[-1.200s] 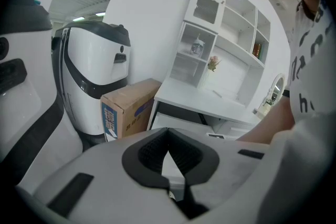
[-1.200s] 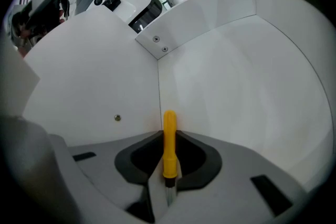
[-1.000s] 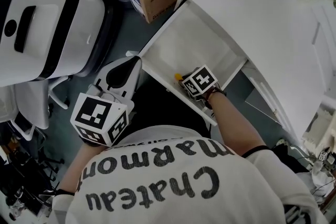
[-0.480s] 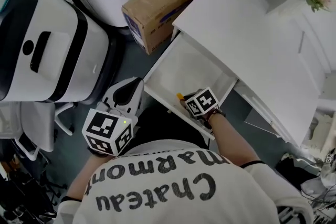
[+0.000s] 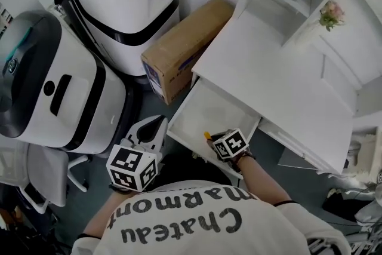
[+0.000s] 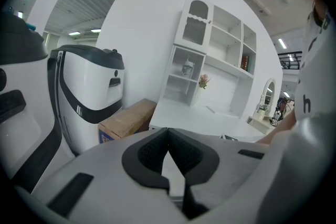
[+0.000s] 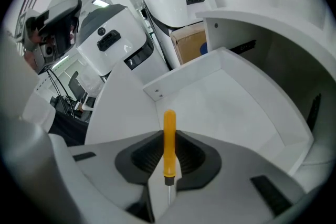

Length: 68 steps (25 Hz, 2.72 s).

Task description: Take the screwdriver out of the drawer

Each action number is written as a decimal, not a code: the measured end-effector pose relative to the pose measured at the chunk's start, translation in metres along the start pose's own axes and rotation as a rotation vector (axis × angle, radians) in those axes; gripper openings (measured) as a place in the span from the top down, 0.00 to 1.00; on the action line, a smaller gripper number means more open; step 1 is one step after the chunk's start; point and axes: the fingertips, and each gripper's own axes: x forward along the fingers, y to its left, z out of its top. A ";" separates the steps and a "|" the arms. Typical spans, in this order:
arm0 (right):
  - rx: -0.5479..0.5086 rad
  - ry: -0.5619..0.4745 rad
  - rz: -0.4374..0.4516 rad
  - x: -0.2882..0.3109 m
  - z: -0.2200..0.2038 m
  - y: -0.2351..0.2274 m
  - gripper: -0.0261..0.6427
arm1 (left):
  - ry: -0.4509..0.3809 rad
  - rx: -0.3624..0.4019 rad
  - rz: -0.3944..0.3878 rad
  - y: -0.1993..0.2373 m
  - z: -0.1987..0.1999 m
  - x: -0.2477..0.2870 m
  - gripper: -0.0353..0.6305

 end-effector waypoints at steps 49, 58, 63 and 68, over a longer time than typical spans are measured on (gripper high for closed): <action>0.193 -0.778 -0.383 -0.209 0.106 0.124 0.84 | -0.165 0.089 -0.258 -0.041 0.036 -0.076 0.91; 0.180 -0.853 -0.449 -0.241 0.105 0.135 0.84 | -0.186 0.091 -0.286 -0.055 0.040 -0.081 0.91; 0.200 -0.913 -0.456 -0.257 0.101 0.137 0.84 | -0.193 0.103 -0.309 -0.069 0.043 -0.082 0.91; 0.185 -0.989 -0.476 -0.279 0.103 0.144 0.84 | -0.199 0.115 -0.328 -0.079 0.044 -0.080 0.91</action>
